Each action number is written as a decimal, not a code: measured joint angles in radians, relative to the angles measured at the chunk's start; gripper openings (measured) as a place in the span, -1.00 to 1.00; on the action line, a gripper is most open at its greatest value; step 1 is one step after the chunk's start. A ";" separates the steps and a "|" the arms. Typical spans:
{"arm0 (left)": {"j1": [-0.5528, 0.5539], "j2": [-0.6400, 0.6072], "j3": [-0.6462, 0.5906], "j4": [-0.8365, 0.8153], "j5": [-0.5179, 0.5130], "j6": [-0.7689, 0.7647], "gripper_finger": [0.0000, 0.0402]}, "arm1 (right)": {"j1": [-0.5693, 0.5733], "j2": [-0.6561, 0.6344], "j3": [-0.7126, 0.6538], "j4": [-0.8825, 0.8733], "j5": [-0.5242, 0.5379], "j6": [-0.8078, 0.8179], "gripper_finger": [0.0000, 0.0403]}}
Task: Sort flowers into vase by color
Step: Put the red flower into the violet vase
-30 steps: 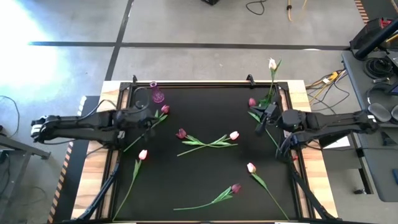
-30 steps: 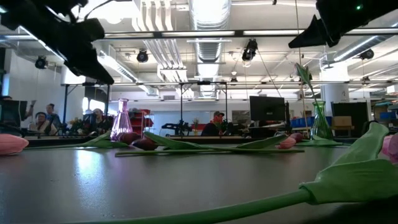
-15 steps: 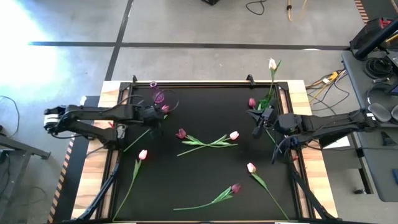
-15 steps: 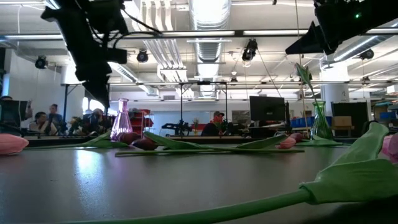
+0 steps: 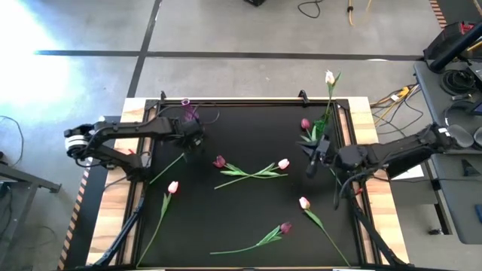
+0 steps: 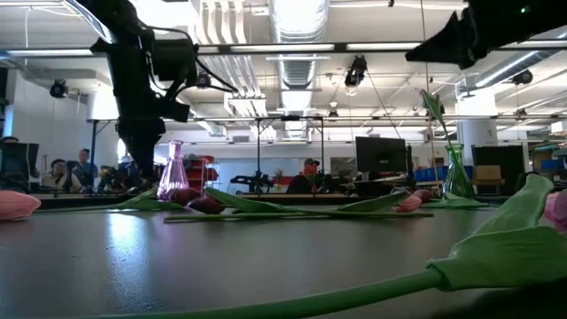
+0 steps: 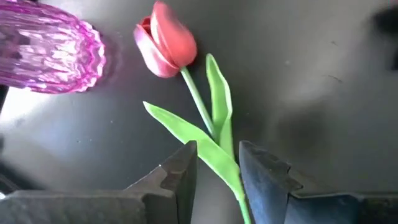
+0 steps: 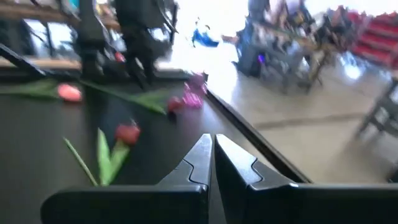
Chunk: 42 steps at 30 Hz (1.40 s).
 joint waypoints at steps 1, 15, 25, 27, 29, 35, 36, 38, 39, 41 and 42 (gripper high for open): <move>0.010 0.002 -0.002 0.006 0.007 0.007 -0.49 | 0.015 0.007 -0.014 0.060 0.000 -0.018 -0.94; 0.069 0.078 -0.007 0.041 0.074 0.034 -0.45 | 0.078 0.171 -0.168 0.527 -0.002 -0.107 -0.94; 0.130 0.184 -0.007 0.103 0.093 0.064 -0.41 | 0.078 0.282 -0.141 0.567 -0.002 -0.100 -0.94; 0.136 0.204 -0.007 0.113 0.106 0.065 -0.42 | 0.078 0.293 -0.139 0.575 -0.002 -0.101 -0.94; 0.140 0.224 -0.007 0.122 0.108 0.065 -0.43 | 0.078 0.302 -0.138 0.575 -0.002 -0.100 -0.94; 0.149 0.256 -0.002 0.133 0.111 0.062 -0.48 | 0.078 0.314 -0.138 0.582 -0.002 -0.099 -0.94; 0.149 0.256 -0.002 0.133 0.114 0.062 -0.53 | 0.078 0.314 -0.138 0.582 -0.002 -0.098 -0.94; 0.148 0.250 -0.003 0.134 0.125 0.070 -0.67 | 0.078 0.314 -0.138 0.582 -0.002 -0.099 -0.94; 0.148 0.243 -0.004 0.134 0.130 0.079 -0.75 | 0.078 0.313 -0.138 0.583 -0.002 -0.099 -0.94; 0.148 0.222 -0.009 0.138 0.130 0.087 -0.92 | 0.078 0.314 -0.138 0.595 -0.002 -0.099 -0.94; 0.149 0.209 -0.010 0.140 0.122 0.087 -0.95 | 0.078 0.315 -0.138 0.598 -0.002 -0.099 -0.94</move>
